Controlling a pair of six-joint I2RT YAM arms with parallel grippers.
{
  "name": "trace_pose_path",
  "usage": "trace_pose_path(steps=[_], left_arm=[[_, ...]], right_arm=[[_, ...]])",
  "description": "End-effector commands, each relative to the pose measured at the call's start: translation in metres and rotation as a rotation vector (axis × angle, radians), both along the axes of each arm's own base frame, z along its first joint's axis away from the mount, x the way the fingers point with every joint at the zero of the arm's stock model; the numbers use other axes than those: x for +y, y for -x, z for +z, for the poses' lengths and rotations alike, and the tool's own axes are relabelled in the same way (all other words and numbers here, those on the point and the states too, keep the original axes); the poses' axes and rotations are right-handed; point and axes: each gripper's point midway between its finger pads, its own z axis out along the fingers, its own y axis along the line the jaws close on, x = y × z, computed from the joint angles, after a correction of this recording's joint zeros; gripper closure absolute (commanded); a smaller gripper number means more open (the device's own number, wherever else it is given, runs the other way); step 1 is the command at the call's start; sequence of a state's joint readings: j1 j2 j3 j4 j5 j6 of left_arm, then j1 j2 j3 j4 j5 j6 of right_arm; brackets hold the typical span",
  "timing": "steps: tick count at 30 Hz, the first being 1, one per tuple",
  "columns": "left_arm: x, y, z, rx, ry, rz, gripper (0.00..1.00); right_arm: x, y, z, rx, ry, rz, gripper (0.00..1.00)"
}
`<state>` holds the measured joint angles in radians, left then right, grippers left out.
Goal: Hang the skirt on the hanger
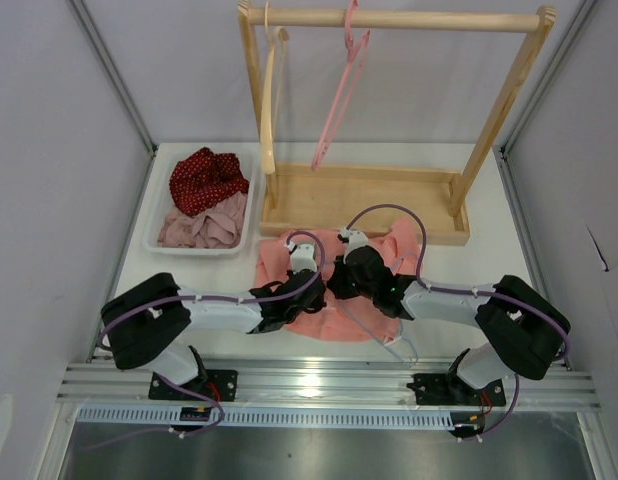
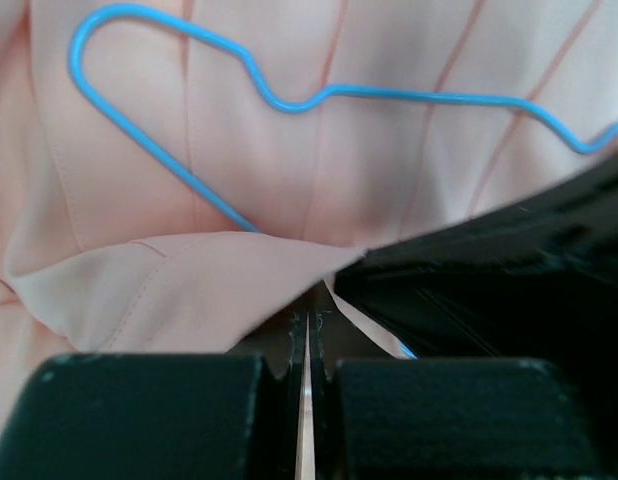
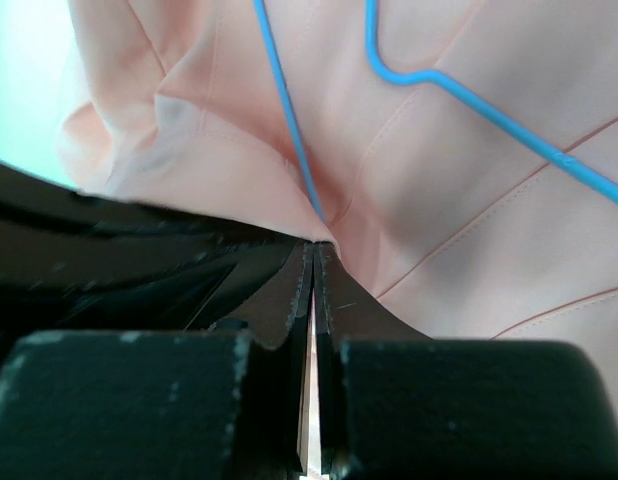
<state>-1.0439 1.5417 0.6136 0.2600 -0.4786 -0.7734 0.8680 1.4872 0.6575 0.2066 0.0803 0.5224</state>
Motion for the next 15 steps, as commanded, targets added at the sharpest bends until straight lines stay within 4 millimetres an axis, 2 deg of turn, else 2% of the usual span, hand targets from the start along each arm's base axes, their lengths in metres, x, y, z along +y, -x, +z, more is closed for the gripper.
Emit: trace_pose_path(steps=[1, 11, 15], left_arm=[[-0.004, 0.007, 0.019, 0.001, 0.057, -0.064, 1.00], [-0.005, 0.030, 0.033, 0.058, 0.096, -0.227, 1.00], [-0.001, 0.031, 0.038, 0.070, 0.099, -0.241, 1.00]], right_arm=[[0.002, -0.007, 0.013, -0.036, -0.027, -0.002, 1.00], [0.005, -0.013, 0.010, -0.041, -0.011, 0.000, 1.00], [0.007, -0.015, 0.009, -0.042, -0.003, 0.000, 1.00]])
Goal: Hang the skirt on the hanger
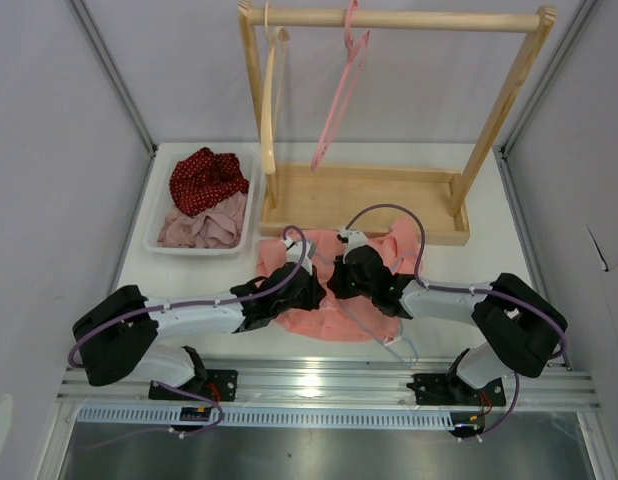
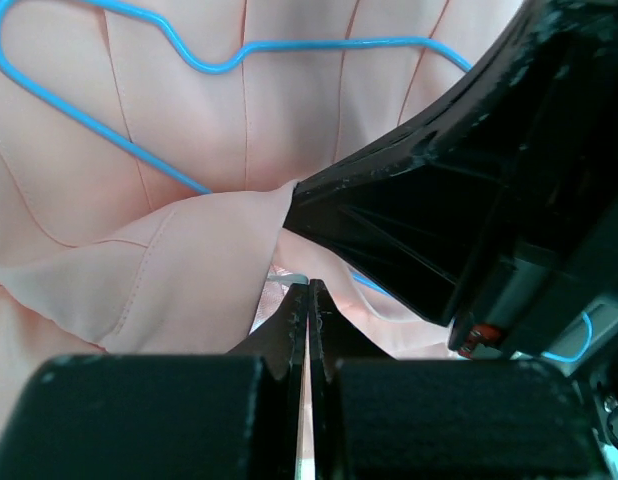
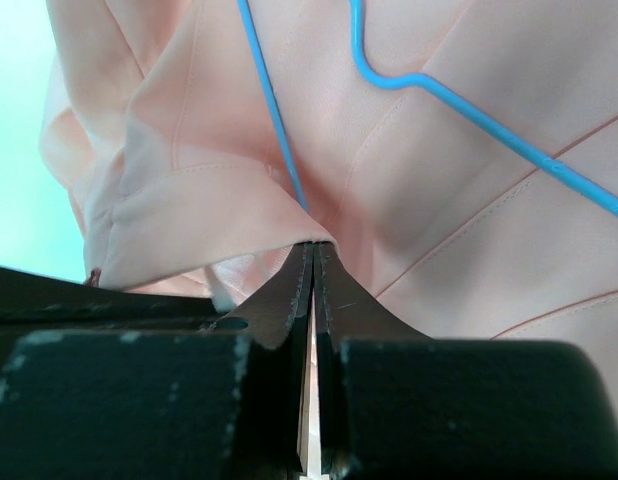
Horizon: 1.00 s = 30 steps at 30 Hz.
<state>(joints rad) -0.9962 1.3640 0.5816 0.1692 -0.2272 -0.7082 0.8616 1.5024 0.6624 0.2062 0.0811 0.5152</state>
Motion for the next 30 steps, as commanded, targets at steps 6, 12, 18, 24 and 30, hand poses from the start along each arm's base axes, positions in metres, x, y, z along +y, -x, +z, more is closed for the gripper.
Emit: trace_pose_path(steps=[6, 12, 18, 24, 30], left_arm=[[0.008, 0.003, 0.015, -0.009, 0.030, -0.037, 1.00], [0.019, -0.005, 0.031, -0.027, 0.084, 0.011, 1.00], [0.031, -0.016, 0.046, -0.052, 0.117, 0.050, 1.00], [0.053, -0.032, 0.040, -0.037, 0.112, 0.148, 1.00], [0.053, -0.042, 0.033, -0.019, 0.121, 0.163, 1.00]], right_arm=[[0.010, -0.013, 0.012, -0.040, -0.012, 0.008, 1.00], [0.010, -0.012, 0.009, -0.035, -0.006, 0.010, 1.00], [0.010, -0.012, 0.005, -0.032, 0.007, 0.012, 1.00], [0.013, -0.008, 0.002, -0.029, 0.011, 0.023, 1.00], [0.015, -0.008, 0.006, -0.037, 0.012, 0.021, 1.00]])
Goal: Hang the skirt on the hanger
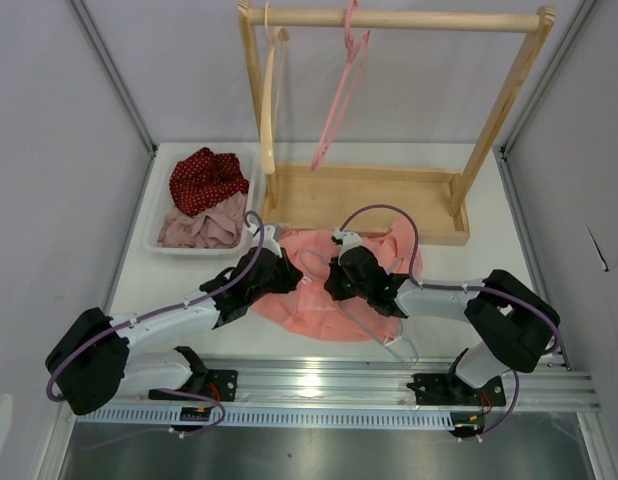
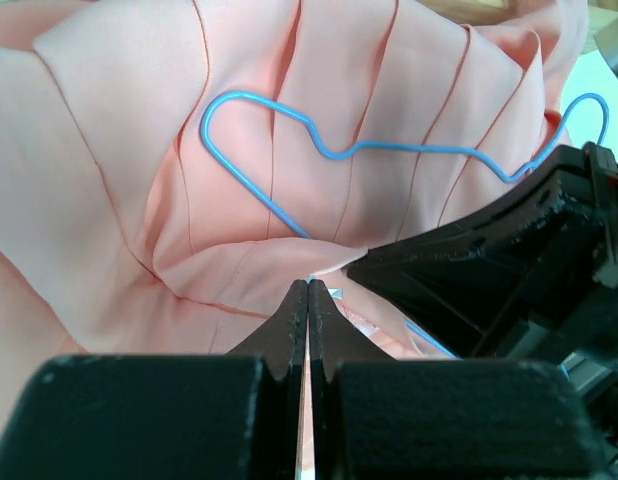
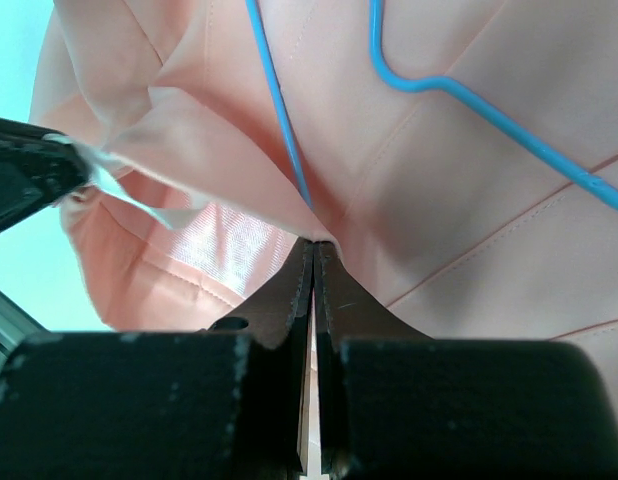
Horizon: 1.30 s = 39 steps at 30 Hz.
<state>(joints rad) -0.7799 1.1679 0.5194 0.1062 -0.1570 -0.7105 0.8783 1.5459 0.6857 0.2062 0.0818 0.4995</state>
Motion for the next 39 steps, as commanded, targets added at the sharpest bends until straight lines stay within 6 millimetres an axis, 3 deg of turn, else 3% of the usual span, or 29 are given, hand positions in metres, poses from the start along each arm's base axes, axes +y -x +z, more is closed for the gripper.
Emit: trace_pose_path(steps=[1, 8, 17, 23, 33, 35, 37, 39], left_arm=[[-0.008, -0.008, 0.007, -0.010, 0.044, -0.001, 1.00], [0.000, -0.018, -0.007, 0.016, -0.008, 0.067, 1.00], [0.020, -0.033, -0.022, 0.035, -0.077, 0.205, 1.00], [0.027, -0.039, -0.028, 0.039, -0.097, 0.237, 1.00], [0.037, -0.038, -0.037, 0.054, -0.110, 0.249, 1.00], [0.035, -0.039, -0.033, 0.042, -0.104, 0.232, 1.00], [0.033, -0.041, -0.025, 0.023, -0.090, 0.222, 1.00], [0.030, -0.042, -0.020, 0.016, -0.082, 0.208, 1.00]], right_arm=[[0.008, -0.010, 0.016, -0.048, -0.015, -0.005, 1.00], [0.014, -0.016, 0.027, -0.061, -0.015, -0.008, 1.00], [0.016, -0.019, 0.022, -0.037, 0.015, -0.022, 1.00], [0.013, -0.021, 0.012, -0.019, 0.053, -0.038, 0.93], [0.022, -0.024, 0.025, -0.050, 0.018, -0.044, 0.60], [0.023, -0.023, 0.031, -0.060, 0.007, -0.047, 0.60], [0.027, -0.022, 0.045, -0.084, -0.023, -0.045, 0.69], [0.029, -0.023, 0.049, -0.092, -0.025, -0.050, 0.70]])
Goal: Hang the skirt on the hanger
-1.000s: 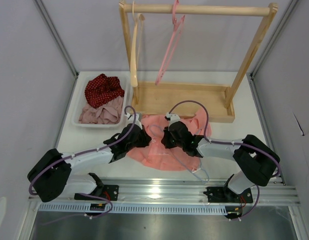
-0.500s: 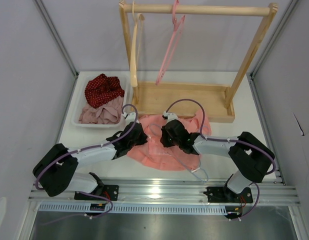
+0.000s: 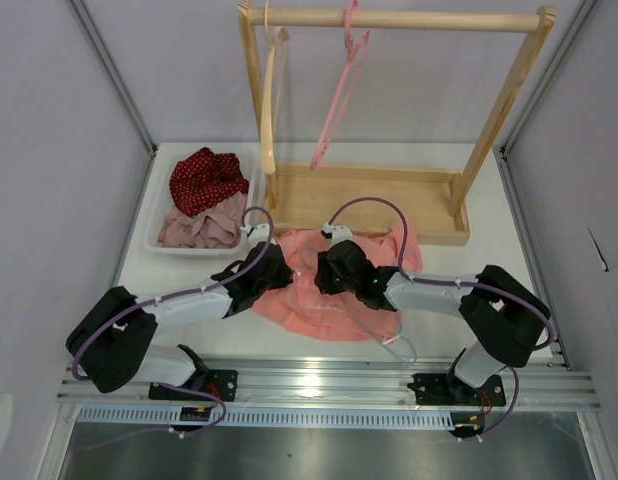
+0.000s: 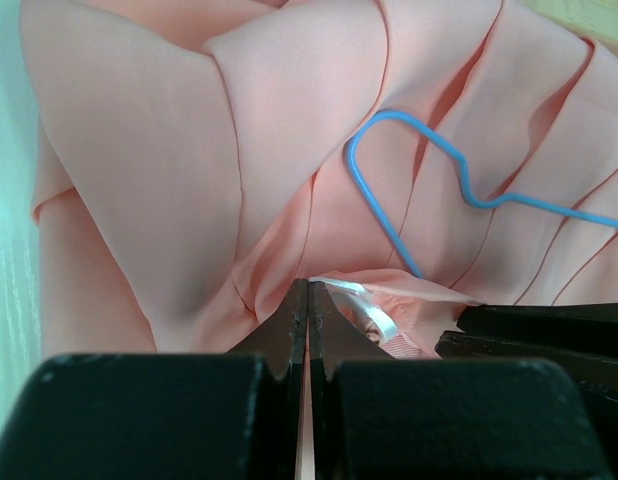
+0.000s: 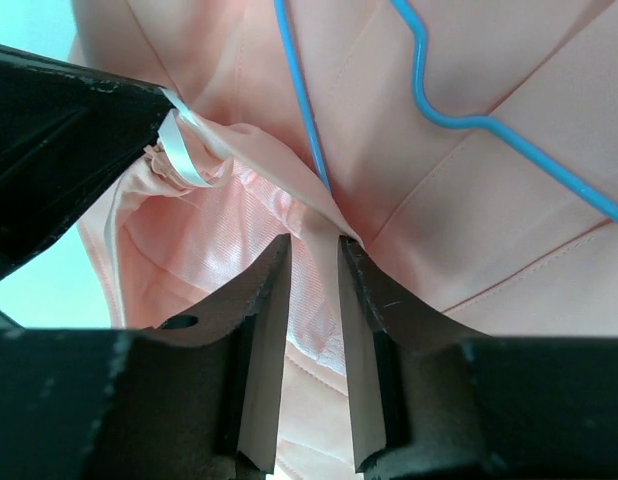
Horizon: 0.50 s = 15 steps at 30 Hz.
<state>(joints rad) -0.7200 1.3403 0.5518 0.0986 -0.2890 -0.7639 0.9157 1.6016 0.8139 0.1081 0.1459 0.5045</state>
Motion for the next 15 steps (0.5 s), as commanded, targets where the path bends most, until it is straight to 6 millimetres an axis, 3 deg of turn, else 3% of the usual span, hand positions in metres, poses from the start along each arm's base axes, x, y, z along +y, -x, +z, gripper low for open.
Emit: trace_pose_path(steps=[1, 4, 15], left_arm=[[-0.002, -0.013, 0.025, -0.067, 0.030, 0.005, 1.00], [-0.002, -0.011, 0.026, -0.068, 0.033, -0.005, 1.00], [-0.007, -0.004, 0.038, -0.097, 0.072, -0.061, 1.00]], right_arm=[[0.011, -0.015, 0.037, -0.084, -0.055, -0.031, 0.70], [0.017, -0.021, 0.033, -0.087, -0.033, -0.023, 0.65], [0.037, -0.025, 0.014, -0.068, -0.025, 0.037, 0.62]])
